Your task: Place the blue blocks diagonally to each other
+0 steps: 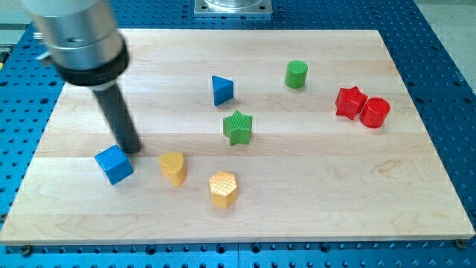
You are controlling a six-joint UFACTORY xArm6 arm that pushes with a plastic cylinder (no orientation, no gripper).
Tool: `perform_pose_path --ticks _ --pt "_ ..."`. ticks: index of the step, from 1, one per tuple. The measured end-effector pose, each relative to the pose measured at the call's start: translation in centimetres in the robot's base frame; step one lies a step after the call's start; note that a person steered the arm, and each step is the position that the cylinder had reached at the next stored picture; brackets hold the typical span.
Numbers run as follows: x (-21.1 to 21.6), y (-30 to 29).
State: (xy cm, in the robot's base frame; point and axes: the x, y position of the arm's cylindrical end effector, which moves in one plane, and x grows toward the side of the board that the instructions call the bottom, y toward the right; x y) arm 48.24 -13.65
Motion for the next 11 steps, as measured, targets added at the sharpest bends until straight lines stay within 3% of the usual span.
perform_pose_path --ticks 2,3,4,5,6,7,9,10,11 --pt "5.5 8.4" --pt "4.1 2.7" --pt "3.1 2.7" --pt "3.4 -5.8" --pt "3.3 -9.5" --pt "-5.0 -4.0" --pt "-18.8 13.1" --pt "-15.7 14.9" --pt "-9.6 4.9"
